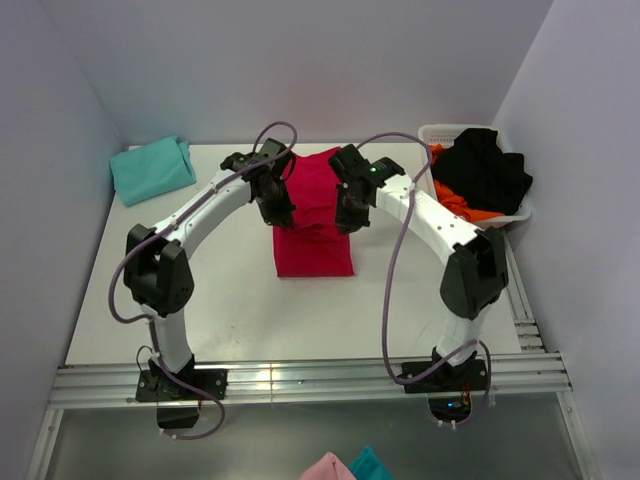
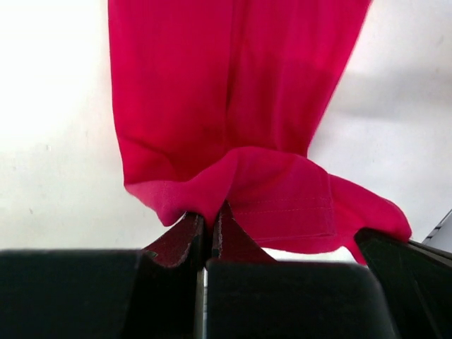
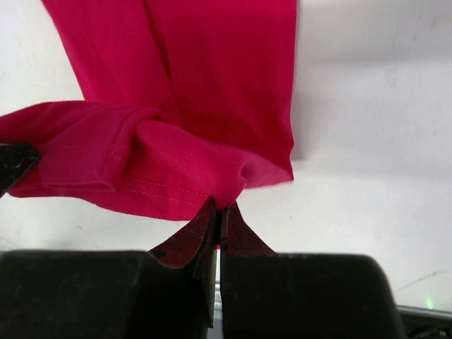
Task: Fold and stack the t-shirts
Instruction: Fold the tshirt
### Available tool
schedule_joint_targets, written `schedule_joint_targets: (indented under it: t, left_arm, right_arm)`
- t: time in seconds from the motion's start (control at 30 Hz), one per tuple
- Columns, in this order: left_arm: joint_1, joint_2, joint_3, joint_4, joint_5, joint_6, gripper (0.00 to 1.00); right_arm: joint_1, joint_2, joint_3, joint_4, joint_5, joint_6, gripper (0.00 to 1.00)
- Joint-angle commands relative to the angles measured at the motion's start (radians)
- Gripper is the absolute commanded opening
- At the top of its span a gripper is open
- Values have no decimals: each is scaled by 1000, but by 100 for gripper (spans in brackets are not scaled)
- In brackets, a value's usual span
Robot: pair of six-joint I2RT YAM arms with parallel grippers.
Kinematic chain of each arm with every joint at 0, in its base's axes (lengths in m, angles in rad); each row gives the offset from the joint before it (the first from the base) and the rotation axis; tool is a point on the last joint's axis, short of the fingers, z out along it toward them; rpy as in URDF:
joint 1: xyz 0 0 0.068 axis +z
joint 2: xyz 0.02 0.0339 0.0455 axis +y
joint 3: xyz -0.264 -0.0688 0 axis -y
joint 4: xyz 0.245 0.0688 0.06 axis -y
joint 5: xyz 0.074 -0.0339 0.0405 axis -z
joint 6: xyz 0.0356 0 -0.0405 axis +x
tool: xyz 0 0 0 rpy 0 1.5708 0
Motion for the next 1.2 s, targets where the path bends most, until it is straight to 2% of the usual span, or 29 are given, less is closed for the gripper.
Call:
schedule_joint_targets:
  t: [0.0, 0.17, 0.2, 0.23, 0.27, 0.3, 0.33, 0.37, 0.4, 0.43, 0.53, 0.73, 0.87, 0.93, 1.0, 1.03, 1.17]
  left_arm:
    - [44, 60, 95, -6, 30, 68, 0]
    - [114, 184, 179, 35, 57, 99, 0]
    - [125, 205, 193, 54, 67, 120, 2]
    - [150, 254, 210, 77, 67, 125, 10]
    - [164, 279, 253, 92, 77, 131, 24]
    - [180, 305, 278, 107, 90, 143, 69]
    - [209, 357, 308, 115, 99, 145, 99]
    - [226, 382, 377, 129, 122, 154, 99]
    - [242, 405, 417, 129, 131, 156, 100]
    - [268, 434, 457, 123, 137, 154, 99]
    - [326, 401, 463, 167, 173, 128, 100]
    - [354, 255, 353, 155, 125, 176, 99]
    - [323, 96, 41, 193, 87, 170, 99]
    - [285, -18, -93, 252, 70, 156, 100]
    - [245, -122, -345, 316, 83, 90, 100]
    - [233, -153, -401, 339, 94, 90, 100]
    - [173, -228, -590, 431, 108, 13, 99]
  right_arm:
    - [-23, 76, 136, -44, 26, -44, 0]
    - [-69, 272, 347, -98, 23, -53, 0]
    - [-75, 306, 434, -125, 43, -51, 0]
    - [-90, 379, 481, -139, 46, -42, 5]
    - [-99, 418, 577, -153, 47, -37, 13]
    - [-109, 453, 629, -185, 60, -30, 37]
    - [-133, 526, 683, -207, 61, -7, 52]
    - [-145, 562, 787, -225, 58, 2, 64]
    - [-158, 591, 832, -256, 52, 10, 84]
    - [-170, 626, 864, -267, 54, 28, 88]
    - [-213, 576, 817, -221, 26, 52, 89]
    - [-227, 349, 477, -94, 48, 22, 89]
    - [-208, 154, 105, 67, -20, 35, 89]
    - [-195, 62, 0, 143, -49, 53, 89]
    - [-175, -8, -174, 201, -86, 68, 88]
    - [-169, -28, -175, 222, -101, 71, 88]
    - [-136, -97, -384, 339, -147, 88, 88]
